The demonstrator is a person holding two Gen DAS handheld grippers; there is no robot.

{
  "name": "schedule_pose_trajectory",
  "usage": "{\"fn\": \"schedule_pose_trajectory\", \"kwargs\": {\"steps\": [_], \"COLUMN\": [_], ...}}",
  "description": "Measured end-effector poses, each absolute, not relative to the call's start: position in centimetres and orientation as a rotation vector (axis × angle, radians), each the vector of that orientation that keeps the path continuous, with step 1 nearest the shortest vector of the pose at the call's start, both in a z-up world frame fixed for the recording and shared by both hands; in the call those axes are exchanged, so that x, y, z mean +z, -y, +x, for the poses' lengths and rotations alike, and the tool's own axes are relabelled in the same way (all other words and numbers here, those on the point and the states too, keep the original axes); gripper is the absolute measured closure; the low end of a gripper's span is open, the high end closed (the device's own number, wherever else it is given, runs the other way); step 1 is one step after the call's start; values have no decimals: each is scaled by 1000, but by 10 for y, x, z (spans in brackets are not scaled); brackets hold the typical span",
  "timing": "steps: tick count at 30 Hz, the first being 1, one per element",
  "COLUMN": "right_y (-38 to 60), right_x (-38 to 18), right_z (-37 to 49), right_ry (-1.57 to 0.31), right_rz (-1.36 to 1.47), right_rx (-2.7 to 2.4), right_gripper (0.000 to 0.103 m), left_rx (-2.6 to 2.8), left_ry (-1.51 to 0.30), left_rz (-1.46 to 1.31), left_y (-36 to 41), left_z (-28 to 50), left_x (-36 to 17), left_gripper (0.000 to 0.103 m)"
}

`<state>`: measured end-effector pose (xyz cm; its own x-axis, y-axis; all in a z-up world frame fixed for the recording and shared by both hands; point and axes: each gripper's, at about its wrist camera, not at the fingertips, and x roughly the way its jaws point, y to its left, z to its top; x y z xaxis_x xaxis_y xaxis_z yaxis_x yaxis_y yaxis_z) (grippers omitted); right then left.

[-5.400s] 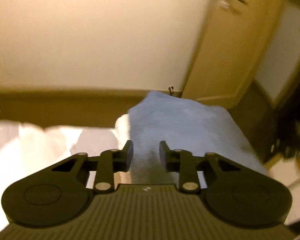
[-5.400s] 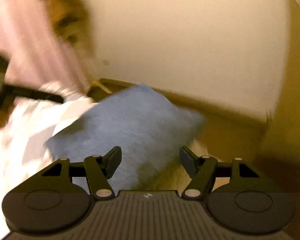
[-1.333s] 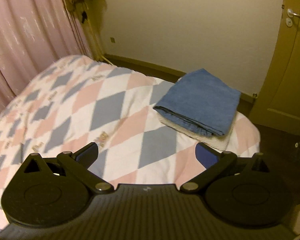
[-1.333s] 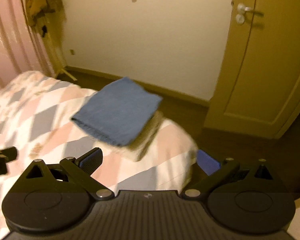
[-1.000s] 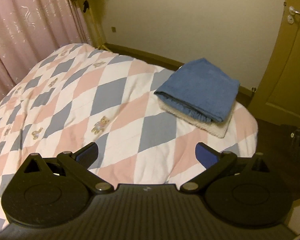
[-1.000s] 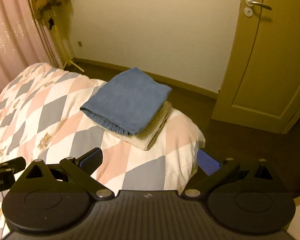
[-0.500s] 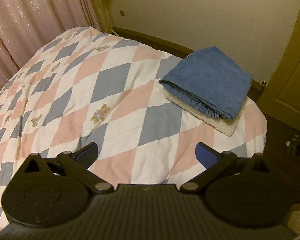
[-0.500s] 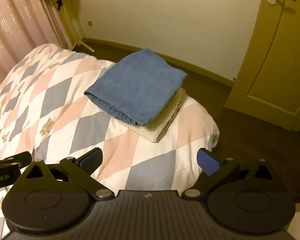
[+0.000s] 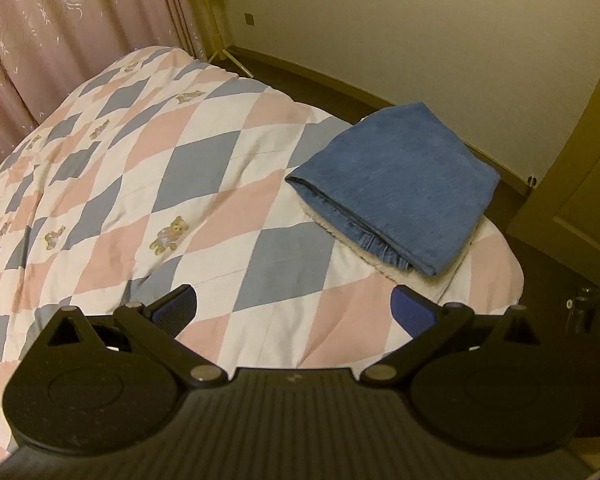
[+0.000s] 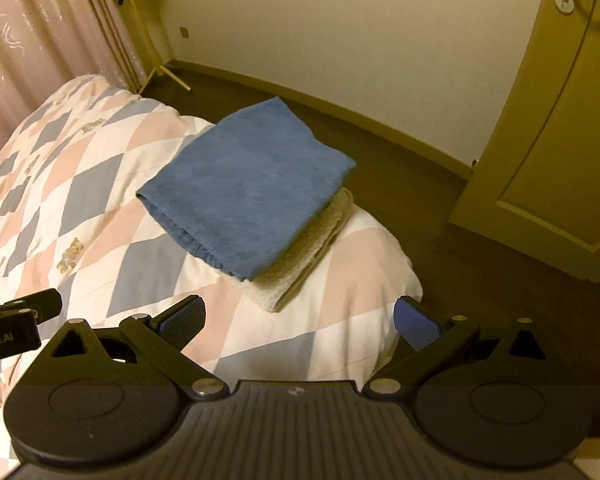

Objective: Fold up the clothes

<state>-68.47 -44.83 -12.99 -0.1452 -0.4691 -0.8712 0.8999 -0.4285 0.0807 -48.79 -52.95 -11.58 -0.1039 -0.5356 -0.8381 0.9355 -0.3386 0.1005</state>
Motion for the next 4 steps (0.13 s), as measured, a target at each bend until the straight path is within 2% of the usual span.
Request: {"fn": "schedule_pose_trajectory", "kwargs": {"steps": [4], "right_y": [451], "right_x": [-134], "right_z": [-699], "right_ry": [-604], "right_rz": [1095], "right_rx": [-1744], "right_gripper": [0], "left_rx": [-1679], "left_ry": [-578], "left_rz": [997], "left_y": [529], "left_z": [-499], "left_x": [-117], "left_gripper": [1]}}
